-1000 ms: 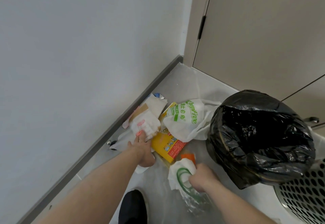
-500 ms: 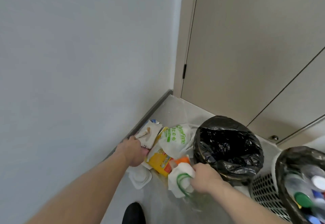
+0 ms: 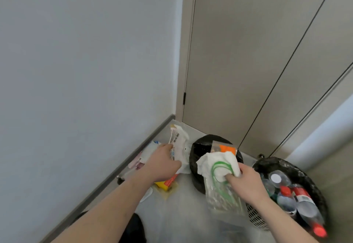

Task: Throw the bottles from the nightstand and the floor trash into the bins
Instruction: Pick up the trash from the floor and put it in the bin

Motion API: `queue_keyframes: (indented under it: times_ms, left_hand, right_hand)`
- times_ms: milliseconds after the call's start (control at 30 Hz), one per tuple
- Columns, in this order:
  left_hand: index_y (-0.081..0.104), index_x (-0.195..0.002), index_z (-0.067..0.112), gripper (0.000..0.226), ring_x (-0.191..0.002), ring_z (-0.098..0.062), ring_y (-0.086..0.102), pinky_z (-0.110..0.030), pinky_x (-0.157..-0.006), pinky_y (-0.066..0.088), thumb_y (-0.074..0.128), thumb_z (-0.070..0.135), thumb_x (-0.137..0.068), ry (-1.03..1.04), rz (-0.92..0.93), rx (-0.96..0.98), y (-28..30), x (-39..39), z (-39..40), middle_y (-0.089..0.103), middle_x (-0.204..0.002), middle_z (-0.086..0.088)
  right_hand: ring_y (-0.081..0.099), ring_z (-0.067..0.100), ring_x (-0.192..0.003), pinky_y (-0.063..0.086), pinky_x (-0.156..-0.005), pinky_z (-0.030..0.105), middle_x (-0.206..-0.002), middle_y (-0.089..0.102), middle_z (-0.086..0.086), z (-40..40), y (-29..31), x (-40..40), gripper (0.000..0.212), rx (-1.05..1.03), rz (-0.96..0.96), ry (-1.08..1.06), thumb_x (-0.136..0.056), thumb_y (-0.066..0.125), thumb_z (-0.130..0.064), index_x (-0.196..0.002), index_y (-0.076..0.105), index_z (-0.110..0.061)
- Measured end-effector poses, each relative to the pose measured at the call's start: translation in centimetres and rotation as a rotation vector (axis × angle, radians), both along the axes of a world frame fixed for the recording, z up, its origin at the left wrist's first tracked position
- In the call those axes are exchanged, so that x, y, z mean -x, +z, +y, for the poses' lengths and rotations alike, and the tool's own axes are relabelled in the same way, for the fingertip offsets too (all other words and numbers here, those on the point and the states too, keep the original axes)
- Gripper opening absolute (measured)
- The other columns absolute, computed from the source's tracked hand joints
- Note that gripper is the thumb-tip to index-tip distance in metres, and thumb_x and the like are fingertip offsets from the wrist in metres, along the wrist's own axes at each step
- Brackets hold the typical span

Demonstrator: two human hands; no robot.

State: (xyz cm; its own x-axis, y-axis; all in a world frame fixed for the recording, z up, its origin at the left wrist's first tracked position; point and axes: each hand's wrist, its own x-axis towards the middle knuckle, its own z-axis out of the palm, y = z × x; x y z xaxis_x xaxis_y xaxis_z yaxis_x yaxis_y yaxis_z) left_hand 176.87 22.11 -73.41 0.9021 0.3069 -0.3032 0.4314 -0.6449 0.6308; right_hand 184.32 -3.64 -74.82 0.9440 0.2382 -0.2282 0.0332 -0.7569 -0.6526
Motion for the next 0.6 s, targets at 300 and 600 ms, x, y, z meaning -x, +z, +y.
queue_keyframes:
  times_ms: [300, 600]
  left_hand:
    - [0.031, -0.158, 0.010, 0.077, -0.145, -0.023, 0.038, -0.034, -0.118, 0.032, 0.059, 0.024, -0.088, -0.044, -0.063, 0.014, -1.5, -8.4, -7.4, 0.032, -0.162, -0.002]
    - [0.035, -0.157, 0.019, 0.080, -0.092, -0.017, 0.065, -0.032, -0.082, 0.058, 0.070, 0.020, -0.085, 0.064, 0.161, 0.354, -6.8, -14.7, -9.7, 0.062, -0.121, -0.003]
  right_hand:
    - [0.065, 0.021, -0.082, 0.047, -0.067, 0.033, -0.083, 0.071, -0.004, -6.2, 1.0, -6.7, 0.006, -0.172, -0.094, -0.249, -0.087, 0.071, -0.022, -0.091, 0.071, -0.026]
    - [0.064, 0.013, -0.080, 0.044, -0.060, 0.028, -0.083, 0.070, -0.007, -8.1, -0.9, -10.3, 0.008, -0.224, -0.092, -0.327, -0.088, 0.072, -0.022, -0.091, 0.069, -0.028]
